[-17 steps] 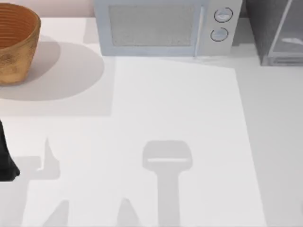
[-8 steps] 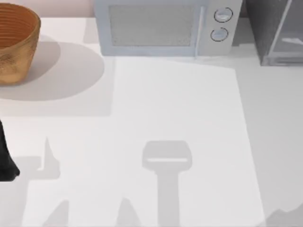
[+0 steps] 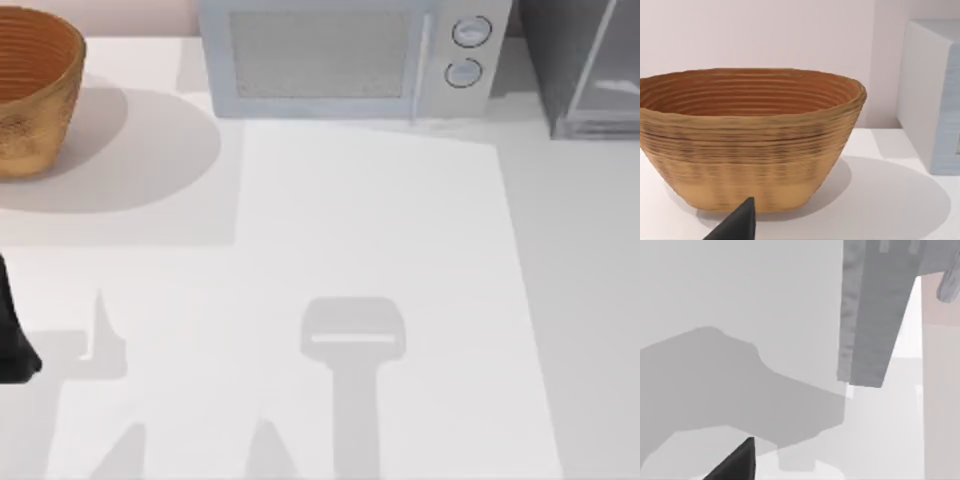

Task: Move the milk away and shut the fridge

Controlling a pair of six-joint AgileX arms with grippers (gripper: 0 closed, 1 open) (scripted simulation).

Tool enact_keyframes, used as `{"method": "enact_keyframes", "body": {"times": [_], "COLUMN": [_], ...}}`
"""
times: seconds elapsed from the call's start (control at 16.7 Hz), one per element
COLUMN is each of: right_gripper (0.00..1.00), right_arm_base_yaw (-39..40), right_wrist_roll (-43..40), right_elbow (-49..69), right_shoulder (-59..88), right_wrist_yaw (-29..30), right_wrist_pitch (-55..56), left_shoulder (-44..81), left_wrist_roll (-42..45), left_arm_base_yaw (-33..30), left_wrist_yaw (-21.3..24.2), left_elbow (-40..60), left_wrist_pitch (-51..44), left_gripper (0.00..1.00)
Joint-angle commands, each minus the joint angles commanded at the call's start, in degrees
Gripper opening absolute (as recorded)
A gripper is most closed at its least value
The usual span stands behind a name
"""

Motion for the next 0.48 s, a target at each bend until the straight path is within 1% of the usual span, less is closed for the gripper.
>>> {"method": "enact_keyframes", "body": {"times": [0.12,0.24,0.48], "right_gripper": [1.00,1.00,1.00], "right_arm_base_yaw": [-5.42,-8.61,-9.56], "right_wrist_roll": [-5.68,-8.95,-9.88], "right_elbow": [1.48,2.38,2.65], "right_shoulder": [5.82,9.23,10.24], "right_wrist_yaw": [-2.83,-4.59,-5.12], "right_wrist_pitch": [1.21,2.01,2.26], "left_shoulder": [0.00,0.00,0.00], "left_wrist_roll": [0.00,0.00,0.00], "left_arm_base_yaw": [0.00,0.00,0.00], "left_wrist_yaw": [0.00,0.00,0.00], "left_elbow": [0.00,0.00,0.00], "left_wrist_pitch": [0.00,0.00,0.00], "left_gripper": [1.00,1.00,1.00]}}
